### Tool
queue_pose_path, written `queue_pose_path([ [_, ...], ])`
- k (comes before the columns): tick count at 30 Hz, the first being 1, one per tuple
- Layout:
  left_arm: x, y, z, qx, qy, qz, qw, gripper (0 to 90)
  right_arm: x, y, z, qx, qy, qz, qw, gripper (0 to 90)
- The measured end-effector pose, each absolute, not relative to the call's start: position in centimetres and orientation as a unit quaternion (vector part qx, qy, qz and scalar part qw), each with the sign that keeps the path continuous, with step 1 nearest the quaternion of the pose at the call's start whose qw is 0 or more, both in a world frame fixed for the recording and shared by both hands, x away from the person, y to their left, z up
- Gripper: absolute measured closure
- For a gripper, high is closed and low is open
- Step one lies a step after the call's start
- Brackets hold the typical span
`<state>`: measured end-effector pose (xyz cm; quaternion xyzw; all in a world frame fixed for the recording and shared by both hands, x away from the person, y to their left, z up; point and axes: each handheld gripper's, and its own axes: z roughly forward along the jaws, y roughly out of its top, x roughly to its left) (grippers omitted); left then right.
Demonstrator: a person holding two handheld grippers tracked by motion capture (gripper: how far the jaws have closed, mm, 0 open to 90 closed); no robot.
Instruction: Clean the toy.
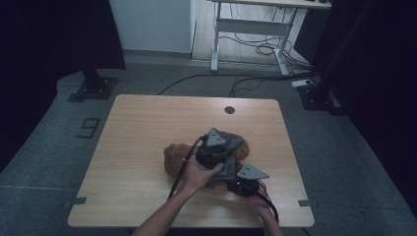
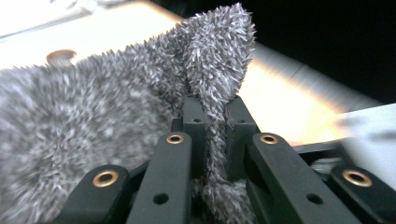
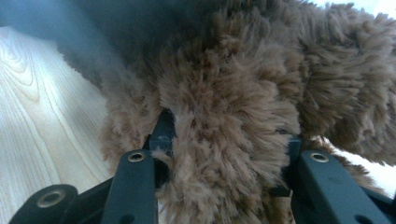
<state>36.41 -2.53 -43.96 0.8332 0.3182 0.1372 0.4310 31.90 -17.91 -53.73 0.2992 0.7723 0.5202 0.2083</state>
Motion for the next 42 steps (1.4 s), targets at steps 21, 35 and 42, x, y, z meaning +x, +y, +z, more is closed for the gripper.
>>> queue_pose_path([
  [21, 36.4, 10.8, -44.9, 0.778, 0.4, 0.167, 0.455, 81.7, 31.9, -18.1, -54.1, 0.301, 0.776, 0.517, 0.199, 58.3],
  [35, 35.9, 15.3, -45.6, 0.766, 0.437, 0.201, 0.426, 81.6, 31.9, -18.2, -54.2, 0.298, 0.777, 0.52, 0.193, 58.2],
  [42, 34.6, 14.7, -44.3, 0.758, 0.422, 0.212, 0.45, 81.6, 32.1, -18.4, -54.3, 0.303, 0.773, 0.524, 0.188, 58.2],
])
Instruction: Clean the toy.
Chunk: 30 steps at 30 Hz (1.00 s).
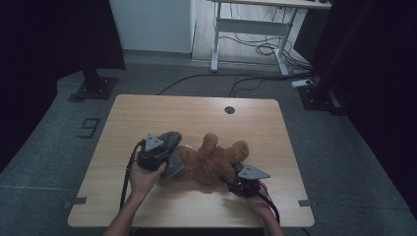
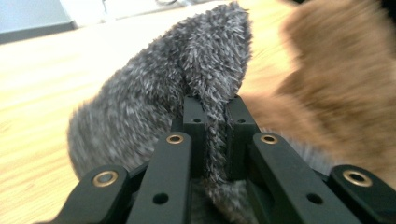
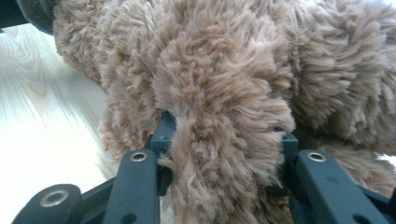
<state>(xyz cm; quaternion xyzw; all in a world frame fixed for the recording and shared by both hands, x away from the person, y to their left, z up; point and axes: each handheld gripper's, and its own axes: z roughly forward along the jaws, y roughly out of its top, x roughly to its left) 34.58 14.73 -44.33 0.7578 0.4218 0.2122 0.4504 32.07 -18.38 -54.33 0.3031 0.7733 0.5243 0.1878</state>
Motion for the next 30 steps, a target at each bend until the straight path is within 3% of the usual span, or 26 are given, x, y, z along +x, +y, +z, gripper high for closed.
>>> queue_pose_path([
  [12, 34.8, 0.0, -40.5, 0.806, 0.301, 0.139, 0.491, 81.5, 32.0, -18.4, -54.4, 0.309, 0.767, 0.529, 0.19, 58.1],
  [14, 35.5, -2.5, -41.2, 0.819, 0.299, 0.127, 0.473, 81.5, 32.0, -18.4, -54.4, 0.309, 0.767, 0.529, 0.193, 58.0],
  [16, 36.5, -4.3, -42.9, 0.842, 0.301, 0.149, 0.421, 81.4, 31.9, -18.4, -54.4, 0.309, 0.768, 0.527, 0.194, 58.0],
  [18, 37.6, -4.3, -44.8, 0.854, 0.313, 0.163, 0.382, 81.4, 31.8, -18.3, -54.4, 0.311, 0.766, 0.527, 0.198, 58.0],
  [22, 38.4, -1.4, -45.8, 0.822, 0.354, 0.109, 0.432, 81.5, 31.8, -18.1, -54.5, 0.308, 0.767, 0.524, 0.203, 58.0],
  [30, 37.4, 4.3, -45.2, 0.816, 0.376, 0.191, 0.394, 81.2, 31.7, -18.0, -54.4, 0.313, 0.766, 0.52, 0.213, 58.1],
])
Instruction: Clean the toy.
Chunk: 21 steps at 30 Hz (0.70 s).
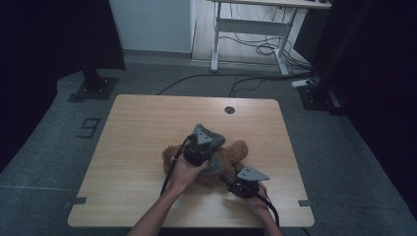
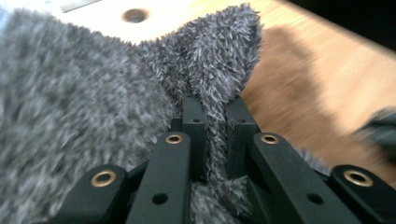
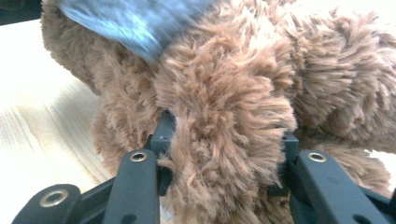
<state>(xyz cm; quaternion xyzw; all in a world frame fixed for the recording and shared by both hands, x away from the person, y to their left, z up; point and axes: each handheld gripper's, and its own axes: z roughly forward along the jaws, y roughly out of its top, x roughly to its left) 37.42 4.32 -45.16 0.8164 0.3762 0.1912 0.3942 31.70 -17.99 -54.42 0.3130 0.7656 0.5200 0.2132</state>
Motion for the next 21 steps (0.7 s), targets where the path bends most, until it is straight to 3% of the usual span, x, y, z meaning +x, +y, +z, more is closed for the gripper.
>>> queue_pose_path([
  [10, 35.7, 10.5, -44.5, 0.789, 0.399, 0.242, 0.399, 81.2, 31.7, -17.9, -54.5, 0.316, 0.762, 0.522, 0.216, 58.1],
  [13, 36.1, 12.9, -45.7, 0.774, 0.424, 0.194, 0.429, 81.1, 31.8, -17.9, -54.5, 0.316, 0.762, 0.523, 0.213, 58.1],
  [21, 35.6, 15.0, -45.8, 0.758, 0.44, 0.189, 0.443, 80.7, 31.7, -17.5, -54.5, 0.312, 0.763, 0.515, 0.236, 58.4],
])
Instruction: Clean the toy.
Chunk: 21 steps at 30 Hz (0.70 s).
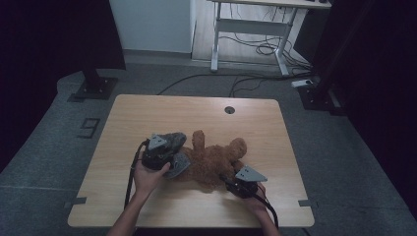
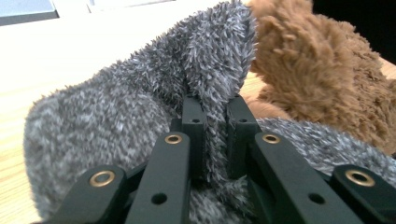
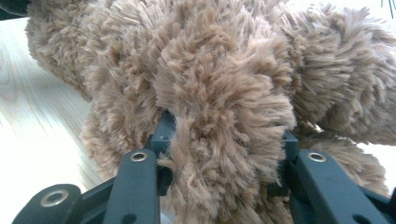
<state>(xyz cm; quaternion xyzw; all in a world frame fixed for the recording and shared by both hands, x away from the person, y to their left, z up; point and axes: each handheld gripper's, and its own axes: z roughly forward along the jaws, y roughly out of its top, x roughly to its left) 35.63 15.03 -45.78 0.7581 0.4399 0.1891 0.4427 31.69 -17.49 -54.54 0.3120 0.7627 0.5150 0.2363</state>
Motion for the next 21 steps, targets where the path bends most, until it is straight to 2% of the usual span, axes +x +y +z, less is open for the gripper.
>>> queue_pose_path([
  [10, 34.9, 16.2, -45.7, 0.75, 0.448, 0.205, 0.442, 80.6, 32.0, -17.4, -54.6, 0.316, 0.761, 0.511, 0.245, 58.7],
  [21, 37.1, 13.0, -45.8, 0.755, 0.441, 0.225, 0.43, 80.4, 33.7, -17.1, -54.7, 0.341, 0.746, 0.499, 0.281, 59.1],
])
